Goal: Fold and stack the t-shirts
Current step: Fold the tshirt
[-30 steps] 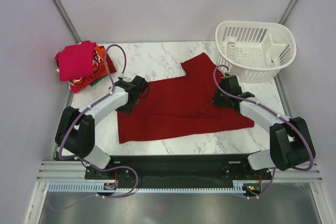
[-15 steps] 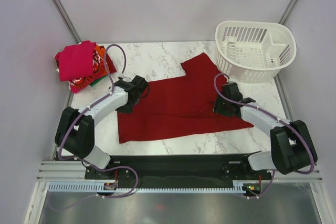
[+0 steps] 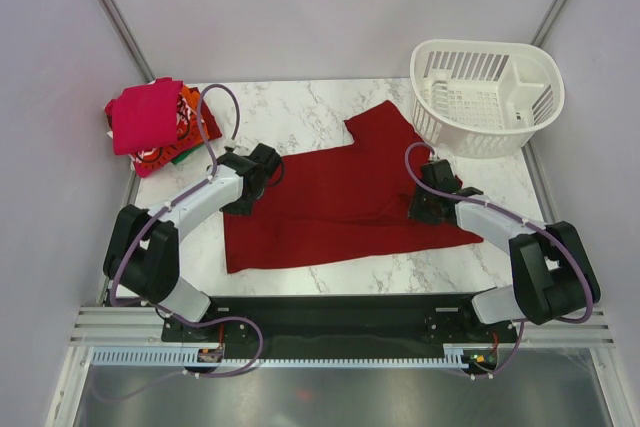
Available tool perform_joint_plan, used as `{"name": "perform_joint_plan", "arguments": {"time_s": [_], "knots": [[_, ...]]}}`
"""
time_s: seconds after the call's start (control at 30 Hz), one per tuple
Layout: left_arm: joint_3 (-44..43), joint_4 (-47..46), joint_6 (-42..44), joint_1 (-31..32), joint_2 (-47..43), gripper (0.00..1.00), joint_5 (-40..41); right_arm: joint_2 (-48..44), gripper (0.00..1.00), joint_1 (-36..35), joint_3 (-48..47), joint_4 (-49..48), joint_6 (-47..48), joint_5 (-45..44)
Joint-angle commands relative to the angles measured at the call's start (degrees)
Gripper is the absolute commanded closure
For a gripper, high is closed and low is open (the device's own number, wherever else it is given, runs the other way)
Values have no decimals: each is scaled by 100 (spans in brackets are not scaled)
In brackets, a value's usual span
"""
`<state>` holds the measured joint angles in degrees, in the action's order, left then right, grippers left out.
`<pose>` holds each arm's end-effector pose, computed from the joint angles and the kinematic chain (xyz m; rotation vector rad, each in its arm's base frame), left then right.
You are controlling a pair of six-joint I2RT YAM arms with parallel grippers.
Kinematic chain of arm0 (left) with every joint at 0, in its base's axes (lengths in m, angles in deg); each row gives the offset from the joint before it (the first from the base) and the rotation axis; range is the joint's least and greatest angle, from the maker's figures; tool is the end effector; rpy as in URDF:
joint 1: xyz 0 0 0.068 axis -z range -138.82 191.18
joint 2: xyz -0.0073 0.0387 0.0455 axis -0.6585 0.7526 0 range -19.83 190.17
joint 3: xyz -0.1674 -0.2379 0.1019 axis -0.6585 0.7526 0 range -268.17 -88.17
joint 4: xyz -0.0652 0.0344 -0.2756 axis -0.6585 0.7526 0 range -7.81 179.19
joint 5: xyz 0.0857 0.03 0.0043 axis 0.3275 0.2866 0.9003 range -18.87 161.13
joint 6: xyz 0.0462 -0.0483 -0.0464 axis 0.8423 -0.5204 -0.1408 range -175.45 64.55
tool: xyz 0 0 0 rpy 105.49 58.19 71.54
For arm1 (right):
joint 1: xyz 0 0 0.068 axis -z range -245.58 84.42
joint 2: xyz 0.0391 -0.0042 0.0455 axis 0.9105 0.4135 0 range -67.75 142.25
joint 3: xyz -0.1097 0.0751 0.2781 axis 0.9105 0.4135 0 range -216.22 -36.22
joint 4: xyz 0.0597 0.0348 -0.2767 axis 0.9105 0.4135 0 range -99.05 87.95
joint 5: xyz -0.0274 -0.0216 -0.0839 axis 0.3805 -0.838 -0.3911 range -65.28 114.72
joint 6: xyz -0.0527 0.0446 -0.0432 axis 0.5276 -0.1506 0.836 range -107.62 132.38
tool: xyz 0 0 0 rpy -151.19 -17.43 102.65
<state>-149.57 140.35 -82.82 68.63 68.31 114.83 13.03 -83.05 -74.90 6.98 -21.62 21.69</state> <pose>0.2797 -0.0902 0.2213 -0.0446 2.5810 0.8658 0.2767 0.0831 0.1507 0.3939 2.5762 0.2609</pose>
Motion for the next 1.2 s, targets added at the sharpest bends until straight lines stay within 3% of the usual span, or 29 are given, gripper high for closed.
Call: {"name": "perform_joint_plan", "arguments": {"time_s": [0.0,0.07,0.2,0.4,0.53,0.7,0.73,0.77,0.87,1.17], "knots": [[32,-190,-136,-2,-201,25,112,26,72,-10,27,-223,-46,65],[32,-181,-128,-2,-192,25,112,9,85,-19,27,-232,-37,65],[41,-181,-136,-2,-218,25,112,-18,100,-19,-70,-206,-19,118],[50,-190,-145,-2,-244,25,103,-132,100,-19,-710,-100,-19,197],[50,-190,-137,-2,-253,25,112,472,99,-72,-1535,-21,42,459],[59,-190,-128,-11,-253,25,103,1203,76,-212,-2178,-135,226,1048],[59,-181,-136,-11,-236,25,95,1430,67,-230,-2336,-214,279,1337],[50,-181,-136,-19,-244,25,95,1546,46,-239,-2433,-215,341,1436],[50,-181,-128,-20,-227,25,94,1836,28,-239,-2724,-145,569,1525],[-240,-251,-40,-72,-139,25,-353,1845,21,-248,-3751,58,763,699]]}}
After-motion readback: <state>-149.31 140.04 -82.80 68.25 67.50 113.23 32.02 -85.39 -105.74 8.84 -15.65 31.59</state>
